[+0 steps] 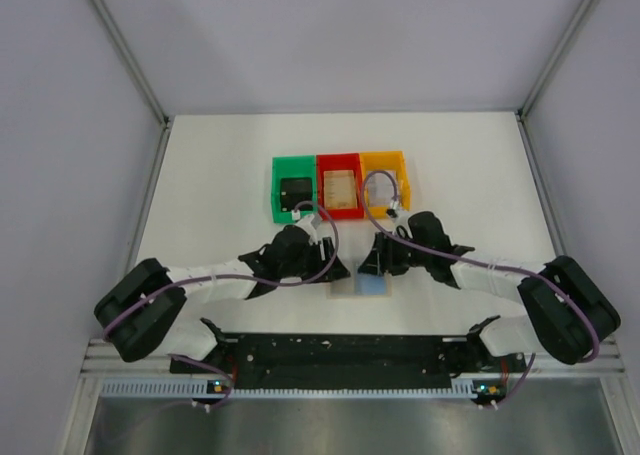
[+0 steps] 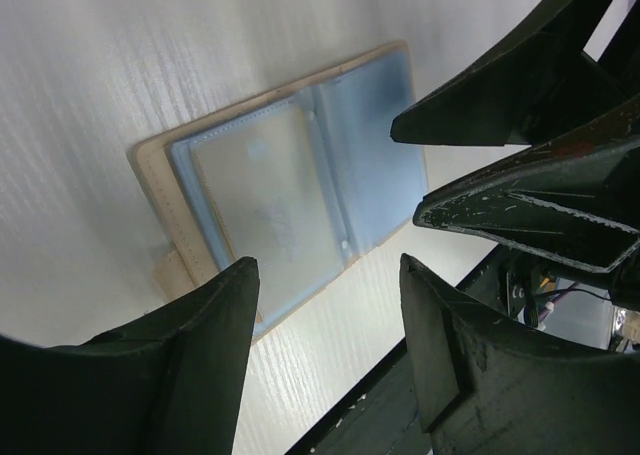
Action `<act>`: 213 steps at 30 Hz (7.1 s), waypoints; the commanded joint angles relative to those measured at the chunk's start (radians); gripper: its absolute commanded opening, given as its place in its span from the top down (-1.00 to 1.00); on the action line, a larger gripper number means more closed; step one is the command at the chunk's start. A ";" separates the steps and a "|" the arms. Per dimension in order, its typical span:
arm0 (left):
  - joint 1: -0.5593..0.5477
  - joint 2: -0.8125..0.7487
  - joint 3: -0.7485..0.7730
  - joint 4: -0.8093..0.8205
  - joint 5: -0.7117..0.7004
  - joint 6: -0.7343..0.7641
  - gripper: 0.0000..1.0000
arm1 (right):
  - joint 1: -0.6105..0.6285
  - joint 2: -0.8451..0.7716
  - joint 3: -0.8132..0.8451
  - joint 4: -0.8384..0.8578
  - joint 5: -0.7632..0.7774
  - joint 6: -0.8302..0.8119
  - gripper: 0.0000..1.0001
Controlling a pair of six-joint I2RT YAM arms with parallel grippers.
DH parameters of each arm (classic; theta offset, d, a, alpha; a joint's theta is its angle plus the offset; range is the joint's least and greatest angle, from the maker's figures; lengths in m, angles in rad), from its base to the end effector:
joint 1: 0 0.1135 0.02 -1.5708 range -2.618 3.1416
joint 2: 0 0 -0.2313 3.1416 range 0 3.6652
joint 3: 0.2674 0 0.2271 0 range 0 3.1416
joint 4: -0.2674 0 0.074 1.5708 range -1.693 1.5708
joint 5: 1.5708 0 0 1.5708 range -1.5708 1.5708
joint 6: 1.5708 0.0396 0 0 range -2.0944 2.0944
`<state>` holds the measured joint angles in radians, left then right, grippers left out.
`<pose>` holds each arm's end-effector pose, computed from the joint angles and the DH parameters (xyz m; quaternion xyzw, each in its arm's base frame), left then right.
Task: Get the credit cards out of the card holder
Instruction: Remove the credit card from the card holder.
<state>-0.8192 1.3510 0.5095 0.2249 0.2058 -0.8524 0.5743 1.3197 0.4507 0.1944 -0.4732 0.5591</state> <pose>0.1663 -0.1898 0.1507 0.0325 0.8843 -0.4000 0.2386 0.1876 0.1429 0.1408 -0.1082 0.8754 0.4043 0.2419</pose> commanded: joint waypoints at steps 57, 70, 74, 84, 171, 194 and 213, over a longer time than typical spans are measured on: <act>-0.064 0.085 0.046 0.229 -0.014 -0.194 -0.08 | 0.006 -0.005 -0.027 0.050 0.050 0.016 -0.09; -0.087 0.166 0.106 0.255 0.014 -0.200 -0.07 | 0.006 -0.183 -0.044 -0.070 0.199 -0.033 -0.08; -0.087 0.131 0.103 0.153 -0.067 -0.180 -0.08 | 0.006 -0.174 -0.044 -0.090 0.200 -0.041 -0.08; -0.086 0.140 0.129 -0.041 -0.171 -0.089 -0.27 | 0.004 -0.100 -0.033 -0.093 0.188 -0.057 -0.08; -0.113 0.003 0.072 -0.256 -0.043 -0.034 0.05 | 0.374 -0.063 0.241 -0.498 0.577 -0.229 -0.17; -0.110 0.007 -0.003 -0.176 -0.068 -0.085 1.00 | 0.509 0.187 0.362 -0.536 0.771 -0.191 -0.52; -0.075 -0.072 -0.035 -0.274 -0.131 -0.054 1.00 | 0.472 0.039 0.418 -0.716 0.967 -0.237 -0.19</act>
<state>-0.9039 1.3174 0.4900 -0.0017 0.1028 -0.9348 1.0725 1.4117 0.8360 -0.4583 0.4129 0.3569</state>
